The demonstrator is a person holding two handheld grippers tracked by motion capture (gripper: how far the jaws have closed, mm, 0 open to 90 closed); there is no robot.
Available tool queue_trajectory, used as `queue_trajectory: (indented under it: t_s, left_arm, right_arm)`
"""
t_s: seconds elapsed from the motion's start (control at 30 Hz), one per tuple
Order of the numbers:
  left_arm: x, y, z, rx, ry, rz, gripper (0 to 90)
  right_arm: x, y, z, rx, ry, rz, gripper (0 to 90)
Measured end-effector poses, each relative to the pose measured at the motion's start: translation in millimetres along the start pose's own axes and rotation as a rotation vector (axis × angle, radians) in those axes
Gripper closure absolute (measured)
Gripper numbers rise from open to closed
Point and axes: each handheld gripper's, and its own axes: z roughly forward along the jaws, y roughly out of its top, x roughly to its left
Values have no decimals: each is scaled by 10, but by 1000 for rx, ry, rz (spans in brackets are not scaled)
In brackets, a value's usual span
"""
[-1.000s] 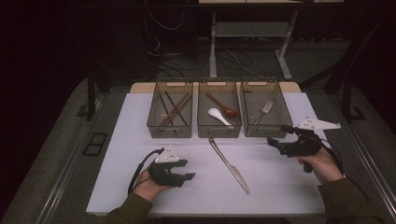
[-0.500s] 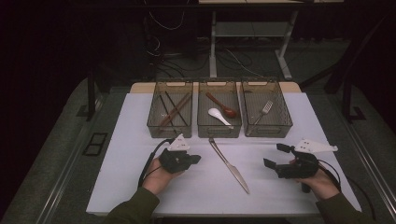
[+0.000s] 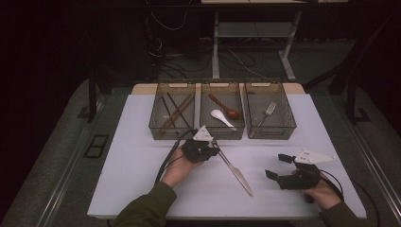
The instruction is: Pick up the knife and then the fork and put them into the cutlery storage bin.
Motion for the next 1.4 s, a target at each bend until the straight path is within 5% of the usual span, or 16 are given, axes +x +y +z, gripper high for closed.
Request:
queue_trajectory:
  t_s: [0.27,0.53,1.23,1.4]
  left_arm:
    - [68,130,343,51,40,15,887]
    - [94,107,410,78,50,21,887]
    - [31,-26,73,143,0,-5,888]
    - [-25,-70,27,138,12,30,888]
  right_arm:
    - [0,-1,-6,-1,3,-9,151]
    - [8,-3,1,6,5,-19,151]
    - [6,3,-7,3,6,-19,151]
    - [8,4,-8,2,8,-22,151]
